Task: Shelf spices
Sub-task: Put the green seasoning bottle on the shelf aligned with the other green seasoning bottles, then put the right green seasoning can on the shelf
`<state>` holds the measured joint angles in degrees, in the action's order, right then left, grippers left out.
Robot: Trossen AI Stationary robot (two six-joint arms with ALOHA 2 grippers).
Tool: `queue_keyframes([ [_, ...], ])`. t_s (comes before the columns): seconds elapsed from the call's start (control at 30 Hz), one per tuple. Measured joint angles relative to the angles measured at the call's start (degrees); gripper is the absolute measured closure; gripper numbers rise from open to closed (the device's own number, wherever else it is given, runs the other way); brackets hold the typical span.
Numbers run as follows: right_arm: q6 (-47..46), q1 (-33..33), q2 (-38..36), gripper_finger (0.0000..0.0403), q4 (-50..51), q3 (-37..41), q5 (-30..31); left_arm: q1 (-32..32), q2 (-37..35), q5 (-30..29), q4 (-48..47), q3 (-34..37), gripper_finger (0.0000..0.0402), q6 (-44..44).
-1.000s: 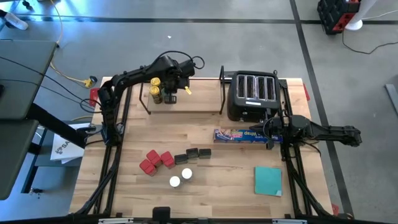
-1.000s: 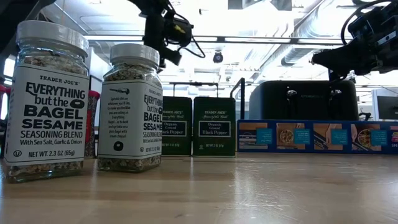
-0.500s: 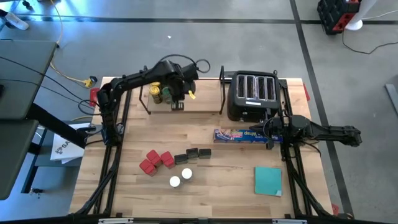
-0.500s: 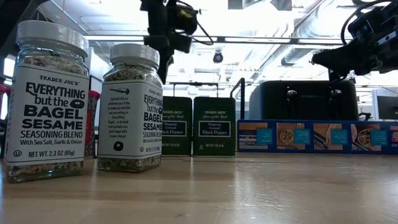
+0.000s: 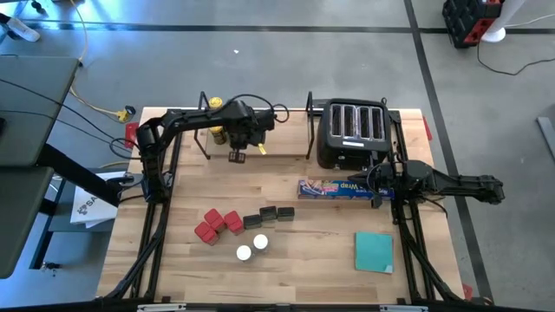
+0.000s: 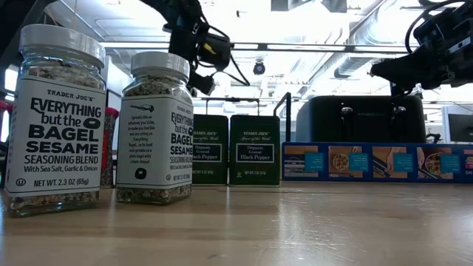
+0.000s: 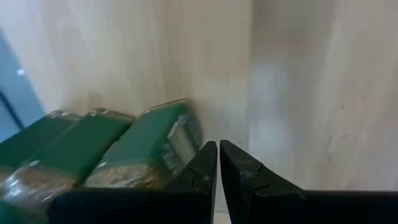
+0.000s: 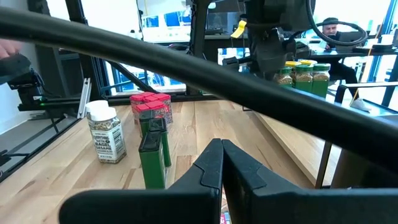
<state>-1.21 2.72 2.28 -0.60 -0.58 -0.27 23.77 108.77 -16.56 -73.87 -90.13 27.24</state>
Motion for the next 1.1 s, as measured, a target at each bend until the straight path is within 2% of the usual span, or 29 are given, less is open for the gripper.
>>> queue_keyframes([
  [0.37,0.0,0.0,0.0,0.0403,0.0,0.0,0.0,3.2,0.0,-4.4,-5.1,0.1,0.0387,-1.1],
  [0.7,0.0,0.0,0.0,0.0403,0.0,0.0,0.0,3.0,-0.3,-8.4,-9.3,0.1,0.0387,-2.9],
  [0.93,0.0,0.0,0.0,0.0403,0.0,0.0,0.0,-0.8,-1.1,-2.7,-6.7,0.0,0.0387,-10.1],
  [1.1,0.0,0.0,0.0,0.0403,0.0,0.0,0.0,-5.6,-1.2,3.2,0.1,0.0,0.0387,-15.9],
])
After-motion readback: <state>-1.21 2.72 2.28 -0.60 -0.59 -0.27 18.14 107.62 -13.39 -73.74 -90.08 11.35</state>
